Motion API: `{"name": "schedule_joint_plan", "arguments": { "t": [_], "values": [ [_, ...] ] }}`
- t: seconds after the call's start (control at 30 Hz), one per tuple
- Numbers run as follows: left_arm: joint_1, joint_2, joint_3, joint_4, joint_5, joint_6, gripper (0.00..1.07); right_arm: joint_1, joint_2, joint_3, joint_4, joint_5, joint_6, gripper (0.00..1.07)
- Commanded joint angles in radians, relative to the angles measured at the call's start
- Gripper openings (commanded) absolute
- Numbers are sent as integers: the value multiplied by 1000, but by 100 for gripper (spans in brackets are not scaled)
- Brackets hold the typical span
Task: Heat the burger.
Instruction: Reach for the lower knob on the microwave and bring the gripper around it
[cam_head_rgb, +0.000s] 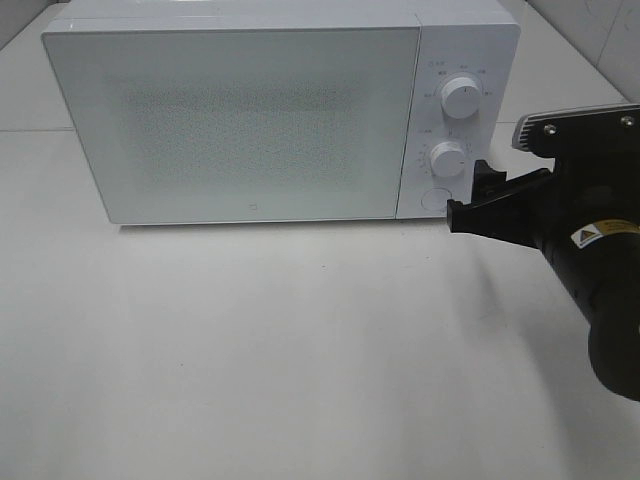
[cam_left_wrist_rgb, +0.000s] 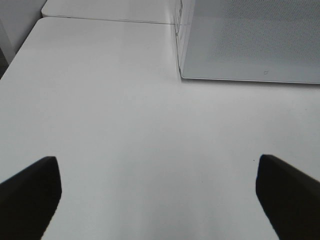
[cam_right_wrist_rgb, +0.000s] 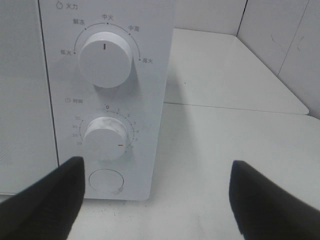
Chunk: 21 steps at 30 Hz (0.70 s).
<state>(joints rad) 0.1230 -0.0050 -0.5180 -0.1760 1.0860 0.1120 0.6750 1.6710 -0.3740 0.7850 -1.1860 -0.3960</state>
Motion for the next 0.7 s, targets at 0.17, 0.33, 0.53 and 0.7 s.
{"name": "schedule_joint_plan", "arguments": {
  "t": [0.17, 0.33, 0.53, 0.7],
  "values": [
    [2, -18, 0, -4, -13, -3, 98, 3, 68, -68, -3, -5, 4, 76],
    [2, -18, 0, -4, -13, -3, 98, 0, 104, -107, -6, -5, 4, 76],
    [2, -18, 0, -4, -13, -3, 98, 0, 164, -158, -7, 0, 18, 76],
    [2, -18, 0, -4, -13, -3, 98, -48, 208, -208, -69, 35, 80, 76]
  ]
}}
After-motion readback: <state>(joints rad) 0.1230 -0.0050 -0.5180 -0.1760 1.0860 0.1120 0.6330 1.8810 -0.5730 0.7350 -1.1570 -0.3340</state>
